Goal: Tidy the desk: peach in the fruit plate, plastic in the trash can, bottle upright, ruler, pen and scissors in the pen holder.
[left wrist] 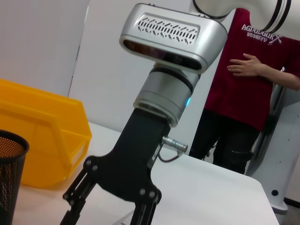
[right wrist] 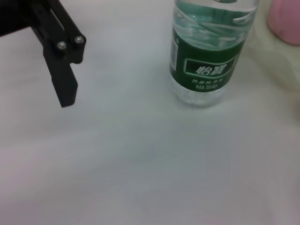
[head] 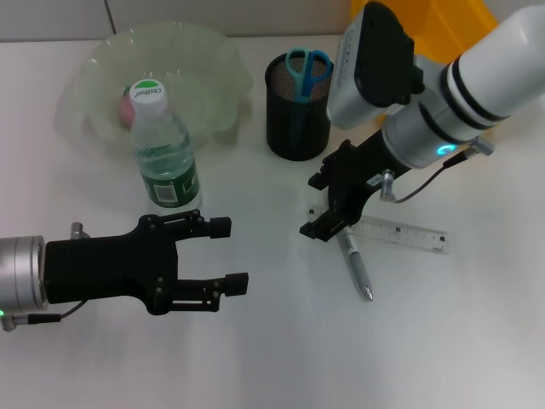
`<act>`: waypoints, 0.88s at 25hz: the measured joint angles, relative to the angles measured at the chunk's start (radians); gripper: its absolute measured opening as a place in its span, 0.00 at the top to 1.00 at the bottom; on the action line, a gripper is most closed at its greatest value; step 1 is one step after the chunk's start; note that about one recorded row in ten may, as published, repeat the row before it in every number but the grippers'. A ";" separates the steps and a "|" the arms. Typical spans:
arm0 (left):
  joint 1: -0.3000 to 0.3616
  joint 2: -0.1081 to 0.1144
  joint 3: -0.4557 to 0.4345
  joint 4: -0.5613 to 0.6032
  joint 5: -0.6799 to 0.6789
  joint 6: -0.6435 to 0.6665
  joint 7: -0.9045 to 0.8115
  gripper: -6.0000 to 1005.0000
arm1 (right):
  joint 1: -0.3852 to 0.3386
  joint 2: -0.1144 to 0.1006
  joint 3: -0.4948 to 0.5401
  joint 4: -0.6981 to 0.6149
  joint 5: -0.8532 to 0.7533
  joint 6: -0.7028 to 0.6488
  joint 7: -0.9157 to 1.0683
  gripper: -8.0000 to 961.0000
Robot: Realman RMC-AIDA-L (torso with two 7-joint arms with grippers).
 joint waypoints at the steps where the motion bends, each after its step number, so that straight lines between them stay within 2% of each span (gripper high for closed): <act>1: 0.000 0.000 0.000 0.000 0.000 0.000 0.000 0.16 | 0.002 0.000 -0.004 0.008 0.004 0.009 0.000 0.18; 14: 0.003 -0.002 0.001 0.000 0.000 -0.002 0.005 0.16 | 0.011 0.001 -0.069 0.085 0.032 0.084 0.002 0.19; 22: 0.005 -0.002 0.003 0.001 0.000 -0.002 0.008 0.16 | 0.012 0.002 -0.070 0.100 0.032 0.110 0.001 0.19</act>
